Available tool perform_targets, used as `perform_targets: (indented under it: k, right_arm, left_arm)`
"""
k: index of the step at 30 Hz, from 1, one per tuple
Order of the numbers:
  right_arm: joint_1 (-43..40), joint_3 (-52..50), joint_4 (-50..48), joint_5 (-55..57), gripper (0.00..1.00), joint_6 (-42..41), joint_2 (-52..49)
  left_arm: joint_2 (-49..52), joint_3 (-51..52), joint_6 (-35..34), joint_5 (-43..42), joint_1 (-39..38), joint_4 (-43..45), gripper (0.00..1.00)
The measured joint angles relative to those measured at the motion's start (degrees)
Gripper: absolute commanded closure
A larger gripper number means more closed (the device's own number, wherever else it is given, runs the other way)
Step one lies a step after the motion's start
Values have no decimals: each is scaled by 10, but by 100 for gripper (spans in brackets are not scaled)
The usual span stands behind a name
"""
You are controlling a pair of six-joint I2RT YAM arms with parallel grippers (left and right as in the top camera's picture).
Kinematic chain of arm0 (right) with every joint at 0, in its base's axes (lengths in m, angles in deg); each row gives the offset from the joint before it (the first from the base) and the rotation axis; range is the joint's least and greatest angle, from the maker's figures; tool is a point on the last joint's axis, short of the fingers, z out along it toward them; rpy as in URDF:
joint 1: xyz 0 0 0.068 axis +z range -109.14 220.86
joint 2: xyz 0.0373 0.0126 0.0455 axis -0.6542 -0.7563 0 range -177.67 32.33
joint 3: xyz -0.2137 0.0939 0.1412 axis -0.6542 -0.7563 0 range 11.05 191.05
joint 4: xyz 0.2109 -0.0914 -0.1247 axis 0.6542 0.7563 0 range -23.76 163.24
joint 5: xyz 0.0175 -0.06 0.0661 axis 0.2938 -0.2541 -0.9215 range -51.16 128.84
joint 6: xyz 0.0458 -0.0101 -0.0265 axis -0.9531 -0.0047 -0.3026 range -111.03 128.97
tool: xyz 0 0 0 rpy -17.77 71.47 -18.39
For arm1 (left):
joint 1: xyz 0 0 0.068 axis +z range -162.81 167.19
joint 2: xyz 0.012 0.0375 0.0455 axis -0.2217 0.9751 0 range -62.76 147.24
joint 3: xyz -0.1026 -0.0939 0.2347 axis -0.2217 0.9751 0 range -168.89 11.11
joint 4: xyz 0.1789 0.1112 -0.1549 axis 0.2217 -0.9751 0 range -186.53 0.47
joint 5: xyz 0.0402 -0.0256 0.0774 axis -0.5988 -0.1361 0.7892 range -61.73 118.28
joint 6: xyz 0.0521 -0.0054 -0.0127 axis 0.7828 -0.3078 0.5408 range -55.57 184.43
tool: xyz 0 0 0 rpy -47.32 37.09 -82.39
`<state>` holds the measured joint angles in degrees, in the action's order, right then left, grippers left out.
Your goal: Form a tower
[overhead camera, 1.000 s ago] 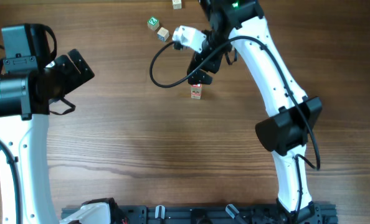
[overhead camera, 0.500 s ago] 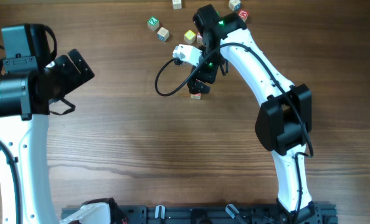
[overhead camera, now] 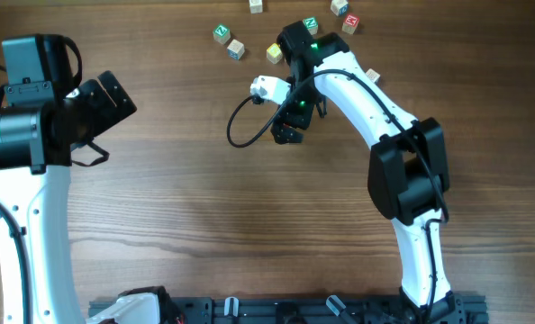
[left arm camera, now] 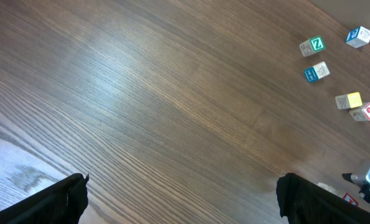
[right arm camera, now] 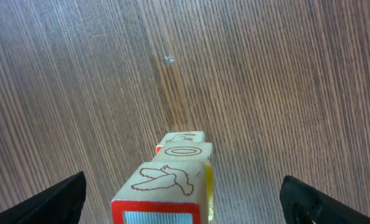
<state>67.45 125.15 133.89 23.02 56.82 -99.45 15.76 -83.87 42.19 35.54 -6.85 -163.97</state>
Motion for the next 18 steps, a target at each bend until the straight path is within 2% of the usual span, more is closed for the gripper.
perform_targets:
  k: [12, 18]
  right_arm:
    - [29, 0, -22, 43, 0, 0, -32]
    - [28, 0, -19, 54, 5, 0, -32]
  left_arm:
    - [0, 0, 0, 0, 0, 0, 0]
    - [0, 0, 0, 0, 0, 0, 0]
